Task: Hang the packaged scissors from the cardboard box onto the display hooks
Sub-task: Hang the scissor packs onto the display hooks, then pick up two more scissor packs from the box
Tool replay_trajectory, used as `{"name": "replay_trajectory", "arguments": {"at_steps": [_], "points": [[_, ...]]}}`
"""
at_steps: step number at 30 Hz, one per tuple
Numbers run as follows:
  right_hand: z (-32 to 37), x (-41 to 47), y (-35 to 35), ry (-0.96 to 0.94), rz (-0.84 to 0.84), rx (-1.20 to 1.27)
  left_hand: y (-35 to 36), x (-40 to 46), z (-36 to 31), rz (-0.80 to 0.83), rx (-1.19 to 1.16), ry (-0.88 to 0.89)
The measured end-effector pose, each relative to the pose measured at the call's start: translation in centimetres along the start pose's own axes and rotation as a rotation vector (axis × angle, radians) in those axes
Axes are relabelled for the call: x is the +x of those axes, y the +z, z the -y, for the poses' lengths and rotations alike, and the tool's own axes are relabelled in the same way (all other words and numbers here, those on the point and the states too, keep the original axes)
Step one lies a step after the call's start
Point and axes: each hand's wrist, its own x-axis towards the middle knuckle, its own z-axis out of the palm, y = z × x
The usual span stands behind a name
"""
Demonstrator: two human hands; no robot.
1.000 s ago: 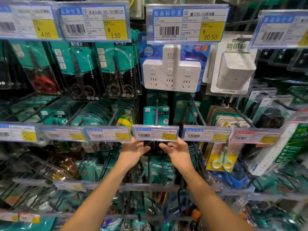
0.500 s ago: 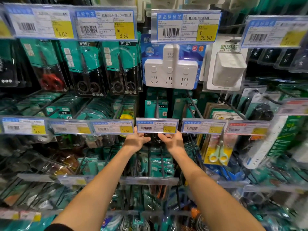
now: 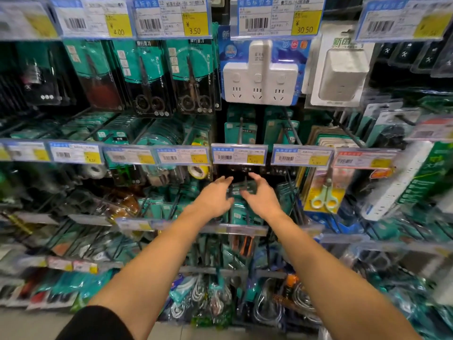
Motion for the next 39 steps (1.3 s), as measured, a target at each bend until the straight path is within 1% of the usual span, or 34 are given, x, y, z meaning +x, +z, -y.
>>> {"name": "replay_trajectory", "arguments": {"at_steps": [2,4,8,11,13,16,20,26,29,32,39], "points": [[-0.3,-1.1,-0.3,-0.015,0.019,-0.193,0.2,-1.3,-0.7,-0.006,0.087,0.019],[-0.6,-2.6,-0.6,-0.059,0.036,-0.331,0.5,-2.6,-1.1,-0.011,0.182,0.030],[-1.3,-5.9,-1.6,-0.119,-0.034,-0.503,1.0,-5.2,-2.1,-0.071,0.319,0.092],[-1.6,-9.0,-2.3,-0.124,-0.036,-0.634,1.2,-7.4,-3.0,-0.056,0.392,0.127],[-1.7,-11.5,-2.7,-0.105,-0.054,-0.686,1.4,-9.3,-3.6,-0.043,0.381,0.138],[-2.2,-15.9,-2.8,-0.058,-0.050,-0.717,2.4,-13.0,-4.5,-0.006,0.340,0.164],[-3.7,-22.9,-2.5,0.009,-0.041,-0.729,5.4,-17.3,-5.4,-0.003,0.308,0.233],[-6.6,-33.3,-3.7,0.160,-0.057,-0.759,10.4,-24.0,-9.7,0.076,0.269,0.377],[-8.5,-37.6,-5.6,0.209,-0.105,-0.782,12.3,-26.3,-12.9,0.112,0.252,0.478],[-10.4,-41.7,-8.2,0.308,-0.143,-0.788,13.6,-28.4,-16.9,0.131,0.252,0.575],[-13.4,-51.2,-16.5,0.440,-0.323,-0.752,16.7,-32.4,-28.0,0.129,0.232,0.790]]}}
